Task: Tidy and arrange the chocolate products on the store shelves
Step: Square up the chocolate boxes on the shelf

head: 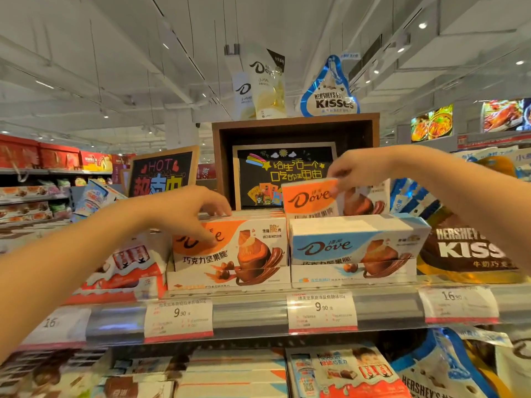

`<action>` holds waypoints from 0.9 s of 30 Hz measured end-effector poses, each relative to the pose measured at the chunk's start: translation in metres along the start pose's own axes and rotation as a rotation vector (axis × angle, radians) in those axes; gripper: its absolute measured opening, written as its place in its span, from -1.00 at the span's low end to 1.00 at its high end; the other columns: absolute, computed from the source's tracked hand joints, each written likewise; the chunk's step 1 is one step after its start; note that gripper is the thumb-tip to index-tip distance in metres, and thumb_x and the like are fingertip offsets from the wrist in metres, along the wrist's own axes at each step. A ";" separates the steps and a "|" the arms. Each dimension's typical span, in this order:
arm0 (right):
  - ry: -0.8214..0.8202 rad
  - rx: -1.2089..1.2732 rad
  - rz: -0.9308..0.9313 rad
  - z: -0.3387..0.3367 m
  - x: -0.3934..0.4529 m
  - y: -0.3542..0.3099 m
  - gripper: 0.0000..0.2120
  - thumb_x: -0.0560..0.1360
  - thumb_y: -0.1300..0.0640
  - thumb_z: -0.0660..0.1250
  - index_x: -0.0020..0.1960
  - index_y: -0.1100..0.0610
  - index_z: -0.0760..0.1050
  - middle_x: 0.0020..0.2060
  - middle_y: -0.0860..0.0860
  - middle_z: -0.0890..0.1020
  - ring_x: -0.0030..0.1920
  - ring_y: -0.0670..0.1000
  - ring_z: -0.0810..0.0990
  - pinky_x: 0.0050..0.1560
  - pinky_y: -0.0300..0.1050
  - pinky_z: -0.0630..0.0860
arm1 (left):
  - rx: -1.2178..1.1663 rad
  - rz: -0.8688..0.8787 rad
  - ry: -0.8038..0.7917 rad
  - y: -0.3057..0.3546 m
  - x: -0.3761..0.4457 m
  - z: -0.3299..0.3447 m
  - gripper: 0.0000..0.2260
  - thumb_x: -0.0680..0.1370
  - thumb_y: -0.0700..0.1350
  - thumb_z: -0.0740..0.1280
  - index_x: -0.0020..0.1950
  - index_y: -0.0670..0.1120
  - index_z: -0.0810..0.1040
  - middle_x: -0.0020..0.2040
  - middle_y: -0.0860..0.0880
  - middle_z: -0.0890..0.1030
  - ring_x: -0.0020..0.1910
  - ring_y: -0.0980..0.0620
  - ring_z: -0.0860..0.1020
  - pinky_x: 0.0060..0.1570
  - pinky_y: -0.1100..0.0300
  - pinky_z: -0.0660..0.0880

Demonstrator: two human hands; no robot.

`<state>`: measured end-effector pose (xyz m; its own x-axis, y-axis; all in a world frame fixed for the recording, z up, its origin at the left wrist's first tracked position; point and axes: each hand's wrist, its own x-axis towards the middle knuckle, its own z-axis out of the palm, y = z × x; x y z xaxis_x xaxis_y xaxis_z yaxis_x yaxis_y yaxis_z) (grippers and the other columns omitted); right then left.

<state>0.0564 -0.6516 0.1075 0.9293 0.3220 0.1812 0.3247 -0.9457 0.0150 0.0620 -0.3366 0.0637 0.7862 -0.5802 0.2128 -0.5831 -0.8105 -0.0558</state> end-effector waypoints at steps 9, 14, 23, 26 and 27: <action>0.692 0.544 -0.260 -0.026 -0.036 -0.064 -0.87 0.51 0.09 0.31 0.04 0.07 0.54 -0.13 -0.09 0.61 -0.16 -0.17 0.61 -0.25 -0.41 0.52 | -0.293 -0.020 -0.001 -0.024 -0.017 -0.013 -0.78 0.37 -0.07 0.48 -0.01 0.10 0.64 -0.05 0.17 0.66 -0.01 0.24 0.59 0.01 0.26 0.53; 0.588 0.891 -0.365 0.004 -0.023 -0.110 -0.85 0.51 0.13 0.32 0.03 0.17 0.53 -0.07 0.04 0.66 -0.20 -0.08 0.66 -0.16 -0.27 0.59 | -0.436 -0.116 0.035 -0.032 -0.019 -0.011 -0.82 0.40 -0.17 0.45 -0.04 0.06 0.65 -0.19 0.18 0.68 -0.13 0.18 0.64 -0.04 0.18 0.52; 0.517 0.553 -0.378 0.040 -0.006 -0.119 -0.77 0.47 0.10 0.37 0.09 0.10 0.45 -0.05 -0.03 0.60 -0.12 -0.14 0.61 -0.15 -0.31 0.57 | -0.727 -0.193 0.174 -0.035 -0.024 -0.005 -0.76 0.50 -0.34 0.30 -0.10 -0.03 0.66 -0.07 -0.04 0.69 -0.06 0.00 0.65 -0.08 0.20 0.59; 0.489 0.513 -0.422 0.038 -0.011 -0.123 -0.65 0.48 0.14 0.35 0.22 0.09 0.35 -0.05 -0.02 0.60 -0.15 -0.13 0.63 -0.18 -0.29 0.59 | -0.889 -0.228 0.198 -0.030 -0.025 -0.007 -0.72 0.56 -0.29 0.20 -0.15 -0.08 0.67 -0.16 -0.06 0.70 -0.17 0.02 0.67 -0.26 0.24 0.60; 0.481 0.488 -0.442 0.039 -0.013 -0.125 -0.62 0.49 0.16 0.35 0.26 0.09 0.33 -0.03 0.01 0.60 -0.16 -0.09 0.64 -0.17 -0.23 0.60 | -0.902 -0.232 0.219 -0.027 -0.024 -0.008 -0.76 0.58 -0.24 0.18 -0.13 -0.10 0.63 -0.23 -0.04 0.70 -0.22 0.03 0.67 -0.34 0.26 0.58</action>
<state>0.0103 -0.5359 0.0652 0.5557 0.5014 0.6632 0.7874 -0.5735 -0.2261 0.0571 -0.3005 0.0676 0.8997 -0.3104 0.3070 -0.4274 -0.4834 0.7639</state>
